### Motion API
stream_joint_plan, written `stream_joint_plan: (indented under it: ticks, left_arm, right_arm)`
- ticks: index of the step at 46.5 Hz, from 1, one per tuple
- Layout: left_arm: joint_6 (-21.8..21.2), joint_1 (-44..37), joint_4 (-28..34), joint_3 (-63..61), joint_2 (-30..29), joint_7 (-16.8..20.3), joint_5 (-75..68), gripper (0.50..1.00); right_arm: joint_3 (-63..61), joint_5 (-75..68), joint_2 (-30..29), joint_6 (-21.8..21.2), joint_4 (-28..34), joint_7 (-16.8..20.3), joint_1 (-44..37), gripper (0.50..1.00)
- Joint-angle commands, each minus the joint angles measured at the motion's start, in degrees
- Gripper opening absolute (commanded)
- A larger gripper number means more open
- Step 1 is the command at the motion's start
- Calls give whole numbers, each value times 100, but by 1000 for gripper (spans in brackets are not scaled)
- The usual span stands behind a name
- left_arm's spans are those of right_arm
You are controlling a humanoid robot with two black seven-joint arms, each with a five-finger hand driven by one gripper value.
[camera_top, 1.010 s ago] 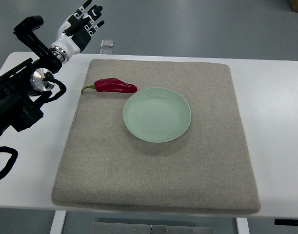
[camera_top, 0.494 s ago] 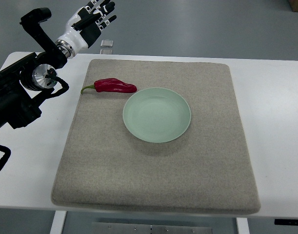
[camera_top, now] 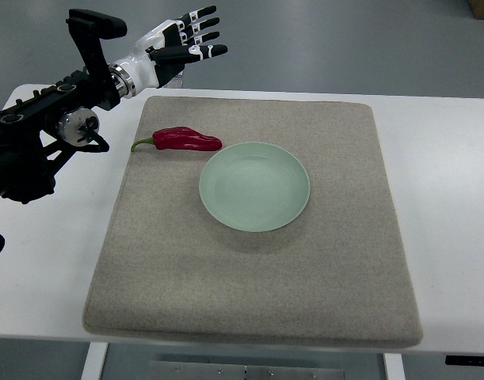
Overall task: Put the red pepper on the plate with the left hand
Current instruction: 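Extend the open left hand forward over the red pepper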
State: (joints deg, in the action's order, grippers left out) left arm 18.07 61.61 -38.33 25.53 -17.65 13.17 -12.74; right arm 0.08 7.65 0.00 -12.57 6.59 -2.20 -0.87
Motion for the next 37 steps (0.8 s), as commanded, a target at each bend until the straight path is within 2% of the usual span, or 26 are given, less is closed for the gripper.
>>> stream_joint_plan:
  ticks: [1,11,32,37]
  left_arm:
    - [3,-17,-34,-48,-1,1,0,992]
    - [-6,-17,-210,-285,-10,1,0,992]
    - [-6,-61,-210,-303,-71,1,-18,992]
    - [-6,44,-201,-627,-115,1,-193,992]
  right_arm:
    - [1,0,0,0,0,0,-1,928]
    - [1,0,0,0,0,0,-1,928]
    - [1,0,0,0,0,0,-1,928]
    - [1,0,0,0,0,0,-1,930]
